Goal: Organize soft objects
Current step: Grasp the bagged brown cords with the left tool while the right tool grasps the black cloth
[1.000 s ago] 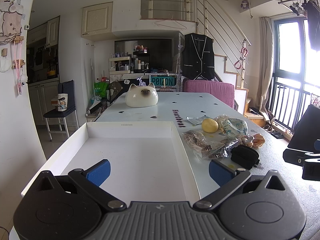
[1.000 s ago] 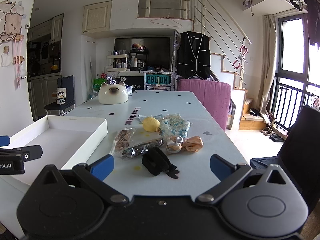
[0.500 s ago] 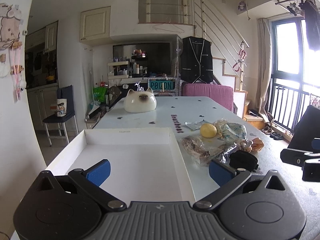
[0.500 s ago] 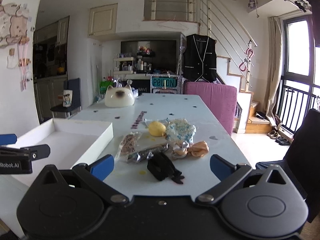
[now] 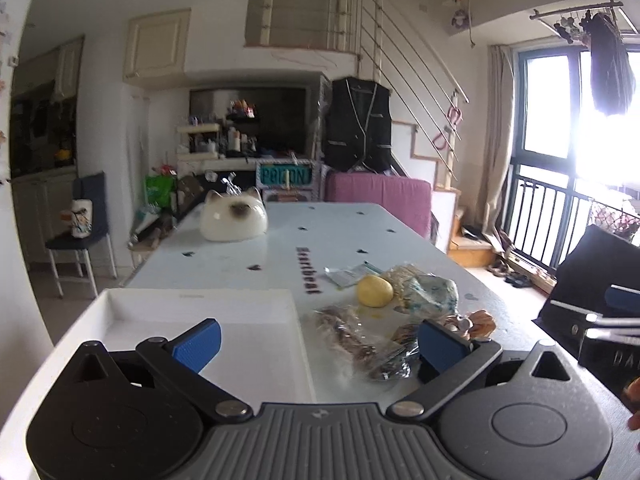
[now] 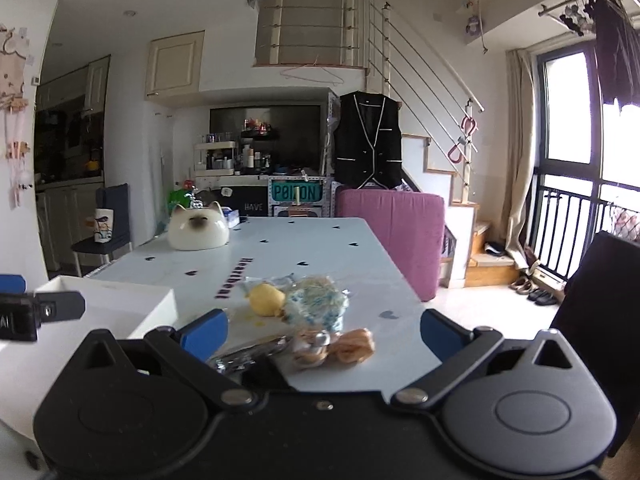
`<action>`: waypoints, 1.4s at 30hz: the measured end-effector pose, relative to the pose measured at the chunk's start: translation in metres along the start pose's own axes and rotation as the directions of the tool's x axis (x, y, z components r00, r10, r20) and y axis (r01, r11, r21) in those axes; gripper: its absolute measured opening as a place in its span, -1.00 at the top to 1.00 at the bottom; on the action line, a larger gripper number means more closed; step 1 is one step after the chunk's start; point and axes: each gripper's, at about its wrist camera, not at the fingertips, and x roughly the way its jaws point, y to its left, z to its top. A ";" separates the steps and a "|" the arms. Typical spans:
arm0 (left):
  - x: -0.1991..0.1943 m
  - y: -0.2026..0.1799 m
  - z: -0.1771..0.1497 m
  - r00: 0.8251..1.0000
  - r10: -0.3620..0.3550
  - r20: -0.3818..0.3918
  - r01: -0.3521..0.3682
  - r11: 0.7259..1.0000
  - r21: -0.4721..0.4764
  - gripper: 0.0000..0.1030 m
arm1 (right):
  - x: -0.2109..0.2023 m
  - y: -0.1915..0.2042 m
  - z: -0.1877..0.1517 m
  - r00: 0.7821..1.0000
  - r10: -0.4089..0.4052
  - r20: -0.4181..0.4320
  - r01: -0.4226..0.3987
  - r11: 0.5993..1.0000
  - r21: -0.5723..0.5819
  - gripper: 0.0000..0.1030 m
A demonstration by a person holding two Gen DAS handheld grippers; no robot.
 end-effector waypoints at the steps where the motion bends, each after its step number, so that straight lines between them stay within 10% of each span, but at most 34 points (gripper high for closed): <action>1: 0.005 -0.002 0.002 1.000 -0.008 -0.011 0.008 1.000 -0.004 -1.00 | 0.003 -0.002 -0.001 1.000 0.001 -0.004 -0.001 1.000 -0.003 -1.00; 12: 0.078 -0.020 0.040 0.981 -0.127 -0.149 0.112 0.988 -0.111 -0.72 | 0.039 -0.013 -0.013 0.994 0.090 -0.066 -0.091 0.996 -0.019 -1.00; 18: 0.133 -0.035 0.046 0.935 -0.204 -0.290 0.156 0.971 -0.179 -0.50 | 0.051 -0.016 -0.022 0.983 0.153 -0.099 -0.157 0.987 -0.039 -1.00; 28: 0.211 -0.042 0.041 0.870 -0.068 -0.489 -0.015 0.987 -0.163 -0.39 | 0.071 -0.015 -0.028 0.952 0.271 -0.141 -0.276 0.961 -0.022 -0.76; 37: 0.263 -0.056 0.028 0.826 0.051 -0.561 -0.057 0.998 0.008 -0.34 | 0.082 0.010 -0.034 0.910 0.357 -0.210 -0.385 0.917 -0.107 -0.12; 42: 0.272 -0.054 0.023 0.823 0.077 -0.562 -0.064 0.997 0.044 -0.25 | 0.097 -0.003 -0.033 0.907 0.352 -0.230 -0.366 0.930 -0.021 -0.02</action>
